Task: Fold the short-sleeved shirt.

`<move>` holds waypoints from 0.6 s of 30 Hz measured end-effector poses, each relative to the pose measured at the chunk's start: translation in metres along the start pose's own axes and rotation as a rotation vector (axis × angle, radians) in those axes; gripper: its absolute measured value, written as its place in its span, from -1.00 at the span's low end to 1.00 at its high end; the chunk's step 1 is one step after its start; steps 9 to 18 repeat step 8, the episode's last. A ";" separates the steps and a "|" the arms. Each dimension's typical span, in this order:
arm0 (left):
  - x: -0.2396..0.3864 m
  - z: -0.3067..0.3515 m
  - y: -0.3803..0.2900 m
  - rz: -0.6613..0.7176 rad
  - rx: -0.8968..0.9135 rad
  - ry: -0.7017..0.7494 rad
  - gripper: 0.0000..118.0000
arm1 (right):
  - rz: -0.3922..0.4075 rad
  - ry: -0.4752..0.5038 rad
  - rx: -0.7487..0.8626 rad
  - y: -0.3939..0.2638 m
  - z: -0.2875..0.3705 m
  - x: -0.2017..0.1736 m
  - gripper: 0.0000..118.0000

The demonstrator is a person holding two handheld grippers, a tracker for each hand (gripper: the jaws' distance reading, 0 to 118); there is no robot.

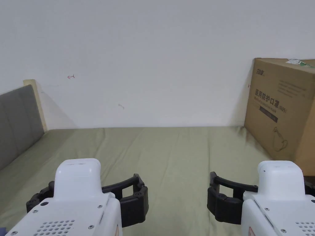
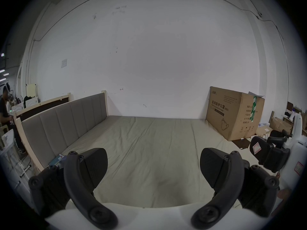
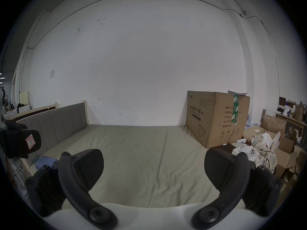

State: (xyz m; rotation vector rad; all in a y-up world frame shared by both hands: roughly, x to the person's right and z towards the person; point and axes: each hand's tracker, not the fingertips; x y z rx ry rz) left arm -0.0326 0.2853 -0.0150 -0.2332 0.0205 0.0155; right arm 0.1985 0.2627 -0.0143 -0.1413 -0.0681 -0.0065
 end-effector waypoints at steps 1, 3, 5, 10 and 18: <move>0.000 0.000 0.000 -0.001 0.006 0.008 0.93 | 0.004 -0.002 0.000 -0.002 -0.002 0.004 1.00; 0.001 -0.002 0.000 -0.019 0.002 0.032 0.93 | 0.008 -0.009 0.000 -0.004 -0.005 0.006 1.00; 0.000 -0.002 -0.001 -0.025 0.011 0.029 0.93 | 0.004 -0.005 -0.004 -0.004 -0.005 0.005 1.00; -0.003 0.001 -0.002 -0.015 0.040 0.006 0.93 | -0.001 0.001 -0.007 -0.004 -0.006 0.004 1.00; -0.003 0.001 -0.002 -0.015 0.040 0.006 0.93 | -0.001 0.001 -0.007 -0.004 -0.006 0.004 1.00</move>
